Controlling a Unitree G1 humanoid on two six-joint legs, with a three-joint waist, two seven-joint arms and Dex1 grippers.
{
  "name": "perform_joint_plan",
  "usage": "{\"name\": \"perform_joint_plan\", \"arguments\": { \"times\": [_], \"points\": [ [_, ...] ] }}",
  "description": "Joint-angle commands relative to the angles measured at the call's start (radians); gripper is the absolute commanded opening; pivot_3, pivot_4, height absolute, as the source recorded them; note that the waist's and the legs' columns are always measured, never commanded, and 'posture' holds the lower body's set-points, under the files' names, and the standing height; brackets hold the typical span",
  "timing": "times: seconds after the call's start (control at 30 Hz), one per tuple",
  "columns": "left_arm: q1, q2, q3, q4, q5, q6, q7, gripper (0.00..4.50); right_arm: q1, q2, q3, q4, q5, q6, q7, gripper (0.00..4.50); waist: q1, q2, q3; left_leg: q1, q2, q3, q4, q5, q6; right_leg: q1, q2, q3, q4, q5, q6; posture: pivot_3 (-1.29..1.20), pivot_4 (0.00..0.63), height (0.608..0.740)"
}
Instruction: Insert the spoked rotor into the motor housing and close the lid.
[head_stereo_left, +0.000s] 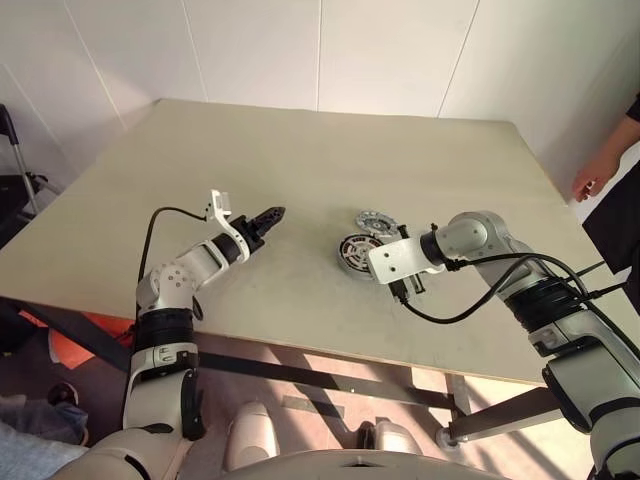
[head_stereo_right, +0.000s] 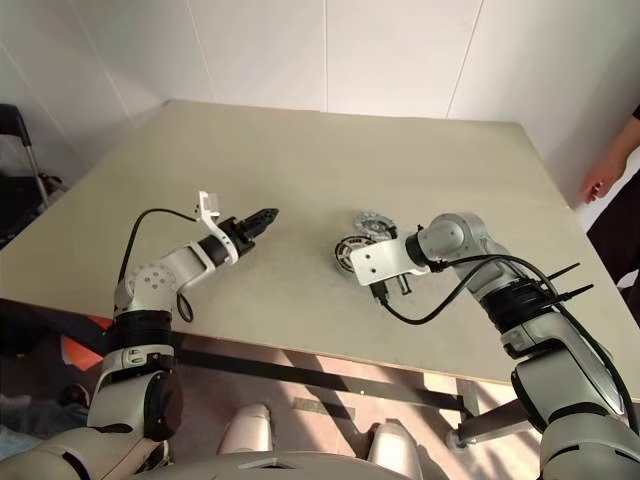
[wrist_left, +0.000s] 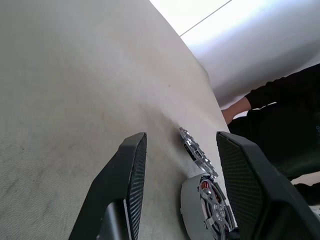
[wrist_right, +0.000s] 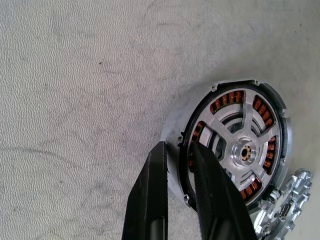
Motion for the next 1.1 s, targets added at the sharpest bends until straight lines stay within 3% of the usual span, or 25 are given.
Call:
{"name": "perform_joint_plan", "arguments": {
  "times": [0.03, 0.27, 0.47, 0.67, 0.77, 0.83, 0.93, 1.1],
  "points": [
    [-0.012, 0.001, 0.008, -0.027, -0.018, -0.017, -0.001, 2.35, 0.002, -0.004, 0.001, -0.002, -0.012, 0.000, -0.003, 0.09, -0.006, 0.000, 0.000, 0.001, 0.000, 0.000, 0.000, 0.000, 0.000, 0.001, 0.000, 0.000, 0.000, 0.000, 0.000, 0.00, 0.000, 0.740],
    [-0.010, -0.008, 0.002, -0.020, -0.013, -0.024, 0.002, 2.35, -0.003, -0.004, -0.018, -0.009, -0.005, 0.040, -0.017, 0.04, -0.013, -0.001, 0.000, 0.001, 0.000, 0.000, 0.000, 0.000, 0.000, 0.001, 0.000, 0.000, 0.000, 0.000, 0.000, 0.00, 0.000, 0.740],
    [0.016, -0.018, 0.007, -0.043, -0.022, -0.024, 0.015, 2.35, -0.015, -0.006, -0.093, -0.165, 0.089, 0.270, 0.008, 0.04, -0.018, 0.000, 0.001, 0.000, 0.000, 0.000, 0.000, 0.000, 0.000, 0.000, 0.000, 0.000, 0.000, 0.000, 0.000, 0.00, 0.000, 0.740],
    [0.083, -0.046, 0.010, -0.084, -0.026, -0.035, 0.037, 2.35, -0.150, -0.018, -0.176, -0.329, 0.214, 0.775, 0.082, 0.04, -0.020, 0.001, 0.001, -0.009, 0.000, 0.000, -0.002, 0.000, 0.000, -0.010, 0.001, 0.000, 0.000, 0.000, 0.000, 0.00, 0.000, 0.740],
    [0.110, -0.053, 0.022, -0.114, -0.035, -0.039, 0.053, 2.35, -0.207, 0.022, -0.165, -0.396, 0.276, 1.128, 0.066, 0.04, -0.017, 0.001, 0.001, -0.010, 0.001, 0.000, -0.002, 0.000, 0.000, -0.010, 0.001, 0.000, -0.001, 0.000, 0.000, 0.00, 0.000, 0.740],
    [0.124, -0.048, 0.035, -0.127, -0.041, -0.040, 0.064, 2.35, -0.268, 0.108, -0.163, -0.378, 0.309, 1.407, -0.011, 0.04, -0.021, 0.001, 0.001, -0.009, 0.001, 0.000, -0.003, 0.000, 0.000, -0.011, 0.001, 0.000, -0.001, 0.000, 0.000, 0.00, 0.000, 0.740],
    [0.147, -0.043, 0.046, -0.160, -0.050, -0.036, 0.081, 2.35, -0.329, 0.218, -0.185, -0.308, 0.329, 1.680, -0.136, 0.04, -0.018, 0.001, 0.002, -0.007, 0.001, 0.000, -0.004, 0.002, -0.003, -0.011, 0.002, 0.000, 0.002, 0.000, -0.001, 0.00, 0.000, 0.740],
    [0.205, -0.032, 0.069, -0.234, -0.080, -0.021, 0.115, 2.35, -0.392, 0.410, -0.320, -0.103, 0.306, 1.827, -0.401, 0.04, -0.010, 0.002, 0.002, -0.007, 0.001, 0.000, -0.004, 0.003, -0.006, -0.011, 0.001, 0.001, 0.003, 0.000, 0.000, 0.00, 0.000, 0.740]
  ]
}}
